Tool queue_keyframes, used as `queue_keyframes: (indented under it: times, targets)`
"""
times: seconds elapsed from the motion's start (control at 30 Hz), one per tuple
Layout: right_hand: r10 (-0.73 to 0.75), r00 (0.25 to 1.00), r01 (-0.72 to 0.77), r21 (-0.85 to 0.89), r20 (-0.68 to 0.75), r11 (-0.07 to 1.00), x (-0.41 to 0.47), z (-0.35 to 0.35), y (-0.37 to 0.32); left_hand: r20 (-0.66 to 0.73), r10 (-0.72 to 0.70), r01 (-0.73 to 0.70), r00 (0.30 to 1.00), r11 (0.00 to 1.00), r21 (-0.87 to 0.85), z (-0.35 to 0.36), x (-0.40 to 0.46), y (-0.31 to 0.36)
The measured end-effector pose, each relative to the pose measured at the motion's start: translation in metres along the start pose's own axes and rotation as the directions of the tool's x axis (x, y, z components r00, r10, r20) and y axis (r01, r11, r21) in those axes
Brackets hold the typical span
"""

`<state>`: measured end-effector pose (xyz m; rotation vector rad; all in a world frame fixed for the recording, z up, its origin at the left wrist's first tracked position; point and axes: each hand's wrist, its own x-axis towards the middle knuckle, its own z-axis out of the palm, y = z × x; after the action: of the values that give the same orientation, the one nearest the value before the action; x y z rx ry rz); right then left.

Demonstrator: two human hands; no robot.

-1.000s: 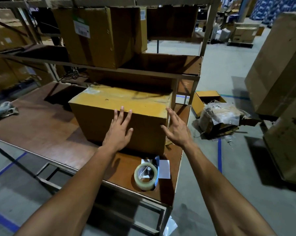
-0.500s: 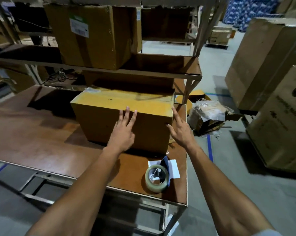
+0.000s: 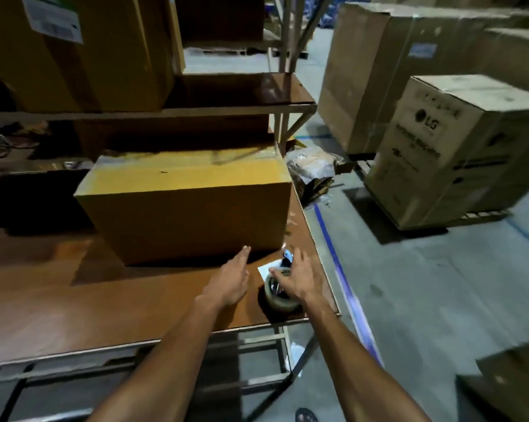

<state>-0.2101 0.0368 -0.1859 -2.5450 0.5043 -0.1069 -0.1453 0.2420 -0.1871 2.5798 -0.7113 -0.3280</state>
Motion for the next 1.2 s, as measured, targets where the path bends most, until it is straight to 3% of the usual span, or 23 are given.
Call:
queue_keyframes:
  times: [0.1, 0.27, 0.37, 0.53, 0.6, 0.73, 0.93, 1.2]
  targets:
    - [0.056, 0.998, -0.055, -0.031, 0.007, 0.998, -0.023, 0.015, 0.001, 0.122, -0.008, 0.016, 0.993, 0.998, -0.062, 0.014, 0.004, 0.004]
    - [0.124, 0.983, -0.101, -0.161, 0.139, 0.982, -0.03, 0.025, 0.0, 0.153, 0.065, -0.046, 0.986, 0.991, -0.128, 0.021, 0.008, 0.017]
    - [0.145, 0.982, -0.125, -0.16, 0.118, 0.979, -0.028, 0.026, -0.006, 0.173, 0.09, -0.066, 0.981, 0.988, -0.139, 0.017, 0.008, 0.02]
    - [0.225, 0.969, -0.229, 0.024, 0.101, 0.973, -0.028, 0.014, -0.004, 0.188, 0.032, 0.018, 0.982, 0.966, -0.259, 0.007, 0.013, 0.016]
    - [0.22, 0.969, -0.239, 0.207, 0.11, 0.949, -0.028, 0.007, 0.003, 0.181, 0.005, 0.05, 0.983, 0.953, -0.3, 0.005, 0.015, 0.014]
    - [0.213, 0.956, -0.291, 0.591, 0.201, 0.752, -0.035, -0.009, 0.021, 0.11, -0.016, 0.051, 0.994, 0.947, -0.317, 0.006, 0.018, 0.02]
    - [0.089, 0.924, -0.353, 0.736, 0.372, 0.579, -0.046, -0.023, 0.026, 0.055, -0.072, 0.088, 0.996, 0.912, -0.401, 0.003, 0.019, 0.034]
    - [-0.012, 0.887, -0.367, 0.721, 0.461, 0.587, -0.056, -0.043, 0.022, -0.011, -0.222, 0.191, 0.975, 0.864, -0.465, 0.001, 0.023, 0.045]
